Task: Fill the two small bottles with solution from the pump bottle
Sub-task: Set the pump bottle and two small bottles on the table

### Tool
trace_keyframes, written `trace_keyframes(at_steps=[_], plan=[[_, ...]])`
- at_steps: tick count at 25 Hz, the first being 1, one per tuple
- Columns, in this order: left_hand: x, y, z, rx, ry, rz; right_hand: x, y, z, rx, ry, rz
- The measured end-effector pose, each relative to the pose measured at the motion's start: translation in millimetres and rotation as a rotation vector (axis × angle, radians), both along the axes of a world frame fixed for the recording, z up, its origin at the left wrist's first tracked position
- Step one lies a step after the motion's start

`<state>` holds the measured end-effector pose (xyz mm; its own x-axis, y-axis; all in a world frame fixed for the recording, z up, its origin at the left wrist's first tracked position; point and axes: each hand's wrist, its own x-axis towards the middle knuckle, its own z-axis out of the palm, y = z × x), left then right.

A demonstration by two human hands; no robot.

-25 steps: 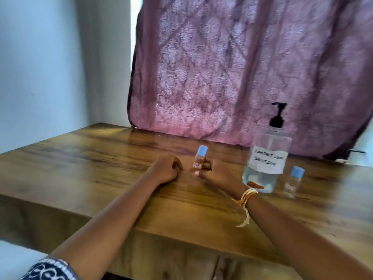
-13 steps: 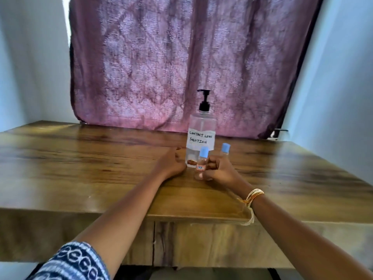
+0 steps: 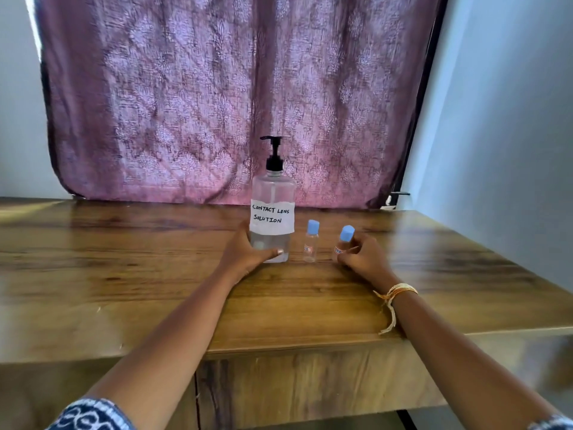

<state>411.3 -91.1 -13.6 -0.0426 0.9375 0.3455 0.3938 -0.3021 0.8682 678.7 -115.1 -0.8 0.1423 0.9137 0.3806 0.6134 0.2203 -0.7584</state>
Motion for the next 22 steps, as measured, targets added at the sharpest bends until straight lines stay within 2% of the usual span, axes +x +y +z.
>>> trace_keyframes(at_steps=[3, 13, 18, 22], plan=[[-1, -1, 0, -0.011, -0.008, -0.011, -2, 17, -5, -0.013, -0.1, 0.017], [-3, -6, -1, -0.006, -0.059, -0.024, -3, 28, -11, -0.095, -0.129, 0.038], [-6, -9, 0, -0.016, -0.05, -0.043, -5, 21, -13, -0.097, -0.133, -0.09], [-11, -18, 2, 0.004, 0.052, -0.066, -10, 12, -14, -0.061, -0.079, -0.236]])
